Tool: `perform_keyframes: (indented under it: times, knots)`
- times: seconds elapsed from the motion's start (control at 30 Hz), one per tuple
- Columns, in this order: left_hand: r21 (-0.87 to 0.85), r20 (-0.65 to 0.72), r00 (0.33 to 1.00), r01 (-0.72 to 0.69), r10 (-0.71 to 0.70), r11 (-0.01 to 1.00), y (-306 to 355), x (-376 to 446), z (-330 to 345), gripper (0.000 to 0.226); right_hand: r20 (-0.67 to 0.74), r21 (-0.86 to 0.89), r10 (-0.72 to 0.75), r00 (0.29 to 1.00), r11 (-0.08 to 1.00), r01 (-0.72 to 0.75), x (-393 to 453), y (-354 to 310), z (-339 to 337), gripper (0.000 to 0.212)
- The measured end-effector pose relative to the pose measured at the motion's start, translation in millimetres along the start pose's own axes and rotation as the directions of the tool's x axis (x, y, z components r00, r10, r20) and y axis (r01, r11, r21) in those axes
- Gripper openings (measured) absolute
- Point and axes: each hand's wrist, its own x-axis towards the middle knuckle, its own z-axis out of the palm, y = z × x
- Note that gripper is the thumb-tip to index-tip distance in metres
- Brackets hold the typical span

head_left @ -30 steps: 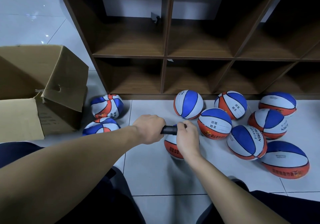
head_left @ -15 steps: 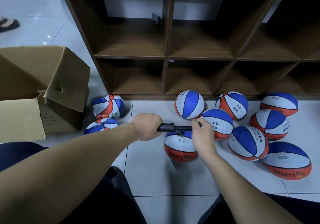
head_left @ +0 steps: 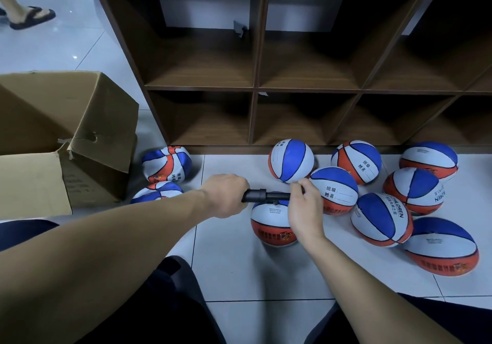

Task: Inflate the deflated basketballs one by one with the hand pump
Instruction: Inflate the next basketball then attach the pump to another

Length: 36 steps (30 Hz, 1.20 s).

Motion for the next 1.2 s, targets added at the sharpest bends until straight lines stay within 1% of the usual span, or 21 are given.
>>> perform_keyframes:
  times: [0.07, 0.2, 0.5, 0.63, 0.77, 0.9, 1.03, 1.13, 1.2]
  knots:
    - [-0.012, -0.004, 1.0, -0.001, 0.001, 1.0, 7, -1, 2, 0.017, 0.018, -0.03, 0.004, 1.0, 1.0, -0.004, -4, -1, 6, 0.029]
    - [-0.008, -0.013, 1.0, -0.014, 0.014, 1.0, 17, 0, 3, 0.017, 0.051, -0.068, 0.003, 0.999, 0.998, 0.001, -13, -2, 16, 0.025]
    - [0.025, -0.005, 0.999, -0.035, 0.035, 0.999, 19, 5, 3, 0.018, 0.066, -0.095, 0.002, 0.998, 0.995, 0.004, -13, 0, 21, 0.027]
    - [0.043, -0.021, 0.998, -0.062, 0.063, 0.997, 16, 6, 0, 0.018, 0.098, -0.073, 0.009, 0.995, 0.997, -0.002, -10, -2, 20, 0.028]
    - [0.019, -0.039, 0.997, -0.059, 0.06, 0.998, 9, 7, 0, 0.02, 0.129, -0.077, 0.012, 0.992, 0.997, -0.002, -1, -2, 7, 0.024]
    - [-0.036, -0.009, 1.0, -0.013, 0.012, 0.999, -12, 9, -3, 0.021, 0.036, -0.03, 0.038, 0.999, 0.999, -0.037, 18, -6, -17, 0.023]
    - [-0.085, 0.012, 1.0, 0.02, -0.019, 0.996, -27, 10, -6, 0.02, -0.017, 0.008, 0.065, 0.998, 0.998, -0.065, 34, -10, -35, 0.026]
    - [-0.094, 0.009, 1.0, 0.026, -0.025, 0.995, -25, 10, -5, 0.021, -0.082, 0.049, 0.101, 0.992, 0.994, -0.097, 32, -13, -32, 0.032]
    - [-0.101, 0.005, 1.0, 0.029, -0.028, 0.994, -22, 10, -4, 0.021, -0.122, 0.026, 0.084, 0.989, 0.996, -0.082, 23, -18, -23, 0.032]
